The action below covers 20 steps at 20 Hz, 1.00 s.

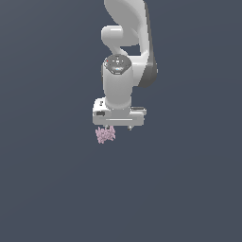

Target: Pick up the object and move it to a goal position.

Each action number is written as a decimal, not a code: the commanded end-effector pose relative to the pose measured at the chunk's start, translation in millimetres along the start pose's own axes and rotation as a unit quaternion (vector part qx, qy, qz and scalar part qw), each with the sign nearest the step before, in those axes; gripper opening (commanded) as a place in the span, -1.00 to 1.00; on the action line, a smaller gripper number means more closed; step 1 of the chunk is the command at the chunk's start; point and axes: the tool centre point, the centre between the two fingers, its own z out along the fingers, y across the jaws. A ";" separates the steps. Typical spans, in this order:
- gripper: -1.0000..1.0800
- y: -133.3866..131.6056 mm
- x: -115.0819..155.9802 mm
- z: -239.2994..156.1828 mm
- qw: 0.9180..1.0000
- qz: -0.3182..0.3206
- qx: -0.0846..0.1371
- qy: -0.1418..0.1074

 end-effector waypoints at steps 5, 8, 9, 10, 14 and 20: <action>0.92 5.4 -2.9 4.6 0.999 0.048 0.001 0.000; 0.92 9.1 -5.0 7.7 0.997 0.081 0.002 -0.001; 0.92 10.5 -5.8 8.8 0.996 0.094 0.002 -0.001; 0.92 12.1 -6.6 10.0 0.994 0.107 0.002 -0.001; 0.92 19.0 -10.5 15.5 0.986 0.168 0.003 -0.001; 0.92 30.1 -16.9 23.5 0.965 0.260 0.004 -0.001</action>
